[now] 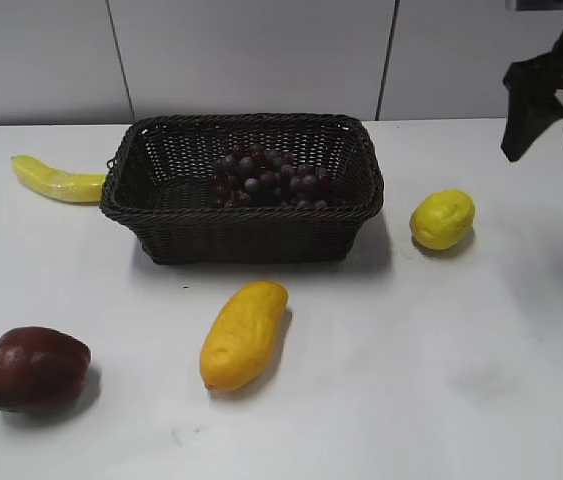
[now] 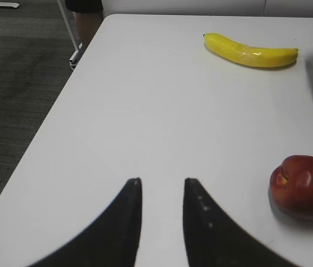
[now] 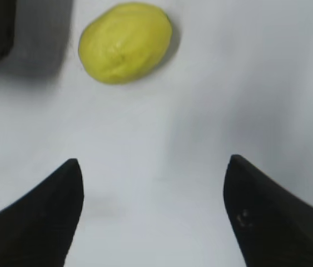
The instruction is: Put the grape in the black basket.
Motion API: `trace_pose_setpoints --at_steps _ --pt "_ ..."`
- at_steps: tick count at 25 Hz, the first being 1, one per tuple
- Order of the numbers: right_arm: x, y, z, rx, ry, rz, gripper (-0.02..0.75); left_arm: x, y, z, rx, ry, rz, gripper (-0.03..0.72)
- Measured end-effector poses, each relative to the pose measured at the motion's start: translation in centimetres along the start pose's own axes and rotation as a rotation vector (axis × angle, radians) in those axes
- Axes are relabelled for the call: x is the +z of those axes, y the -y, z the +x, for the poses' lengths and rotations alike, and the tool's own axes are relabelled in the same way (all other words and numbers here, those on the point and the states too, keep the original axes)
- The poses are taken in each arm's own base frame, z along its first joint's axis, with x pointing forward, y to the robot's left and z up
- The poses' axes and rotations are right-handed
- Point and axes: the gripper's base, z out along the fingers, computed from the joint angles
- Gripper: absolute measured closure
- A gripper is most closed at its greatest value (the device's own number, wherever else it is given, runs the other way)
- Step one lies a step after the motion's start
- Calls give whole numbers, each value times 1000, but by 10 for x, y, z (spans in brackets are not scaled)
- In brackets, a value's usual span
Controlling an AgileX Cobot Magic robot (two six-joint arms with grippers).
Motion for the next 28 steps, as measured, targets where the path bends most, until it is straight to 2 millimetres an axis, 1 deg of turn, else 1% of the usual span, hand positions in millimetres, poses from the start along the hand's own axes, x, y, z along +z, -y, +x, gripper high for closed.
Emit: trace_pose_setpoints --at_steps 6,7,14,16,20,28 --pt "-5 -2 74 -10 -96 39 145 0 0 0 0 0 0 459" --pt "-9 -3 84 -4 -81 40 145 0 0 0 0 0 0 459" --pt "-15 -11 155 19 -24 27 145 0 0 0 0 0 0 459" --pt "-14 -13 175 24 -7 21 145 0 0 0 0 0 0 459" --pt "-15 -17 208 28 52 17 145 0 0 0 0 0 0 459" --pt "-22 -22 259 26 172 15 146 0 0 0 0 0 0 459"
